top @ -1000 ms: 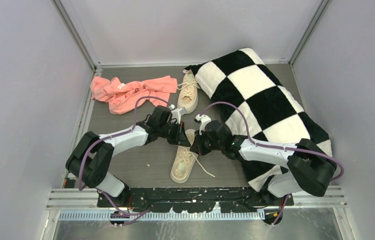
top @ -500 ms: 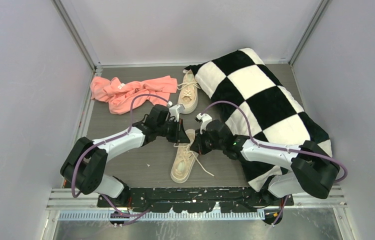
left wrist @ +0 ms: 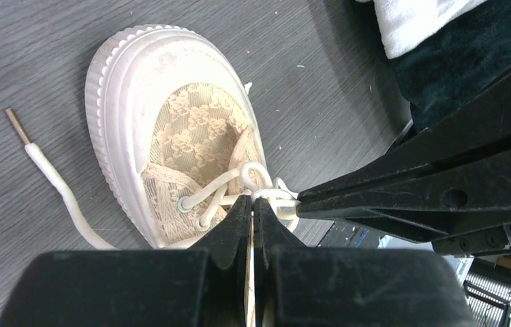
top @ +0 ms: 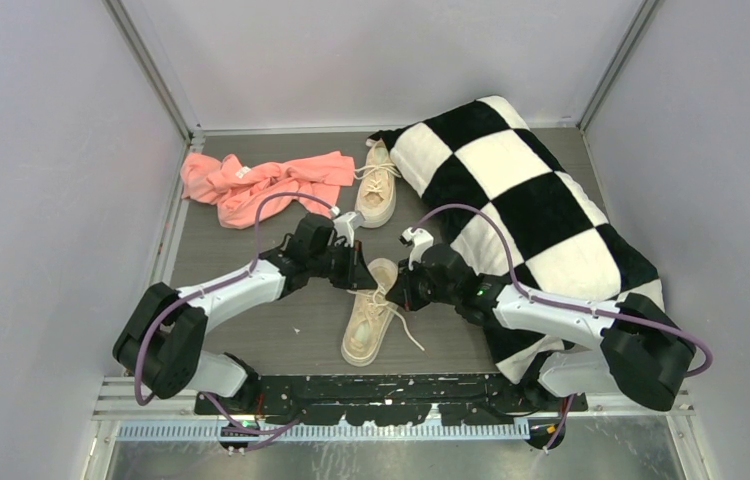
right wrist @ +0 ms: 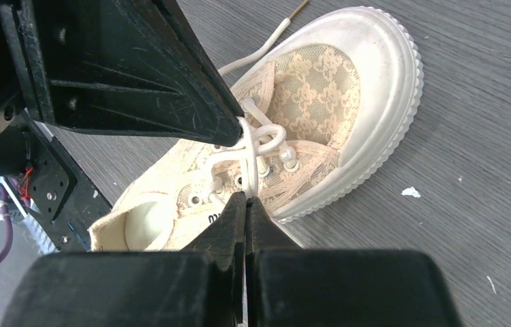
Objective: Tie the shoes
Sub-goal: Tie the shoelace on the shoe.
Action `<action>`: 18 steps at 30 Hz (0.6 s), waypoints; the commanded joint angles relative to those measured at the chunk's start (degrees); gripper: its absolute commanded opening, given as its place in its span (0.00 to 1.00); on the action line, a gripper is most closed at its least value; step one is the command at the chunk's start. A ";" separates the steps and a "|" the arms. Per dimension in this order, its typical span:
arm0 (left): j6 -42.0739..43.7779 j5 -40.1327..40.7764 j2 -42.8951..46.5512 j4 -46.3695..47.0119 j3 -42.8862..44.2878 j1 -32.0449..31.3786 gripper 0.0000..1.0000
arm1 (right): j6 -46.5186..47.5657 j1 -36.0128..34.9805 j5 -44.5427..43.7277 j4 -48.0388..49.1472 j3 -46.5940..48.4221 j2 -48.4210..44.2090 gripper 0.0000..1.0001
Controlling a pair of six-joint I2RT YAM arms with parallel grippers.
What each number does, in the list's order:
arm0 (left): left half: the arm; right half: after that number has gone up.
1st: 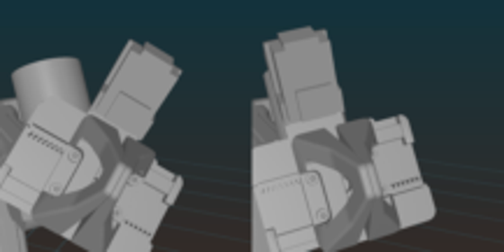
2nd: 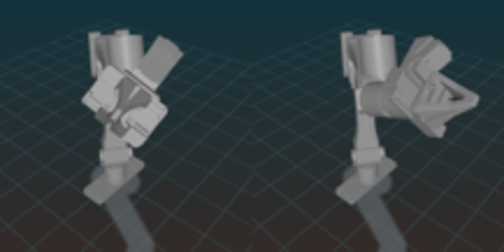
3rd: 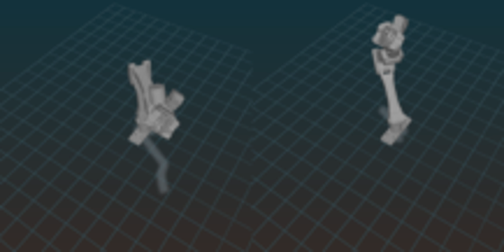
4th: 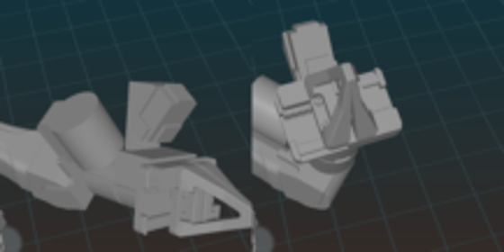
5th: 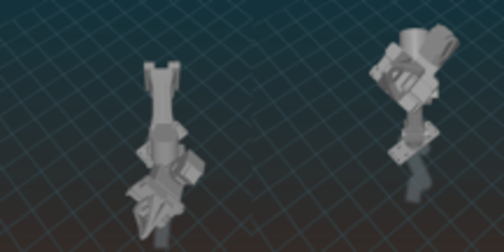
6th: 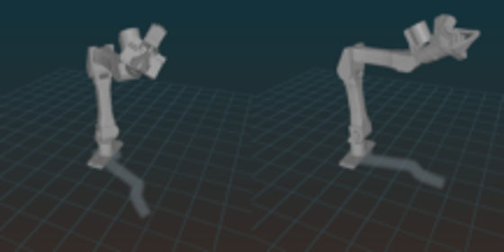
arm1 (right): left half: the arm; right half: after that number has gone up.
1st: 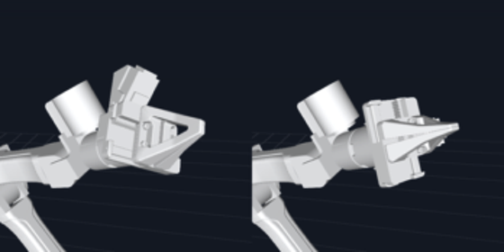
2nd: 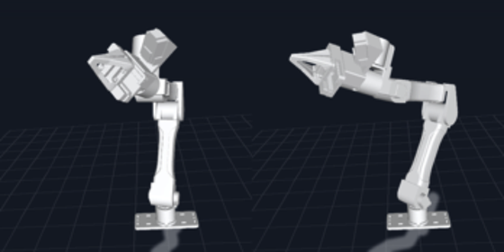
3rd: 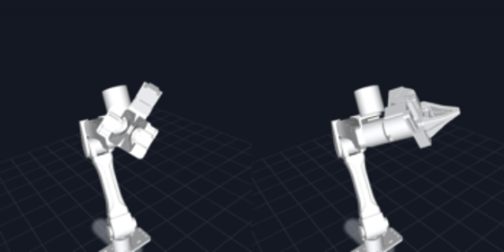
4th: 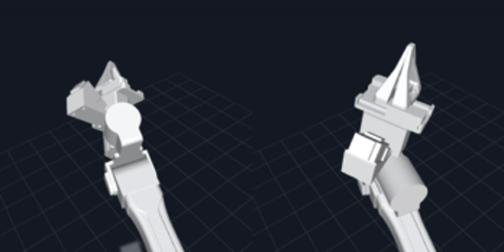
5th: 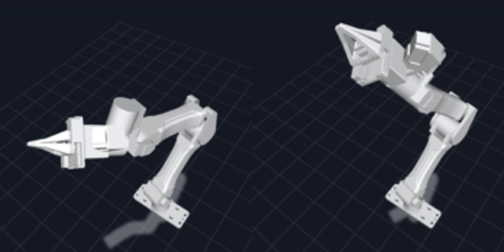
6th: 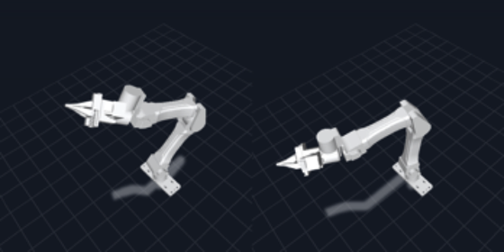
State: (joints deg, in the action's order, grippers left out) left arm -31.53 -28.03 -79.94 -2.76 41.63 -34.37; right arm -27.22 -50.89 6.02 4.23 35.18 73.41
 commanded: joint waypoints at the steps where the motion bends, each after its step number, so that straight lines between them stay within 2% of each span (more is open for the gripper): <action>1: -0.64 2.70 2.18 2.50 -0.90 0.96 0.00 | -0.37 -0.21 -1.07 -1.84 -0.84 -2.54 0.01; 18: -4.73 7.04 6.76 7.42 -4.89 2.75 0.01 | -1.22 -0.21 -0.21 -2.27 -1.82 -3.94 0.01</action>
State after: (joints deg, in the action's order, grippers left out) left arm -35.70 -26.98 -75.90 1.04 37.47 -33.61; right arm -28.03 -50.89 5.41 4.58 34.44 71.96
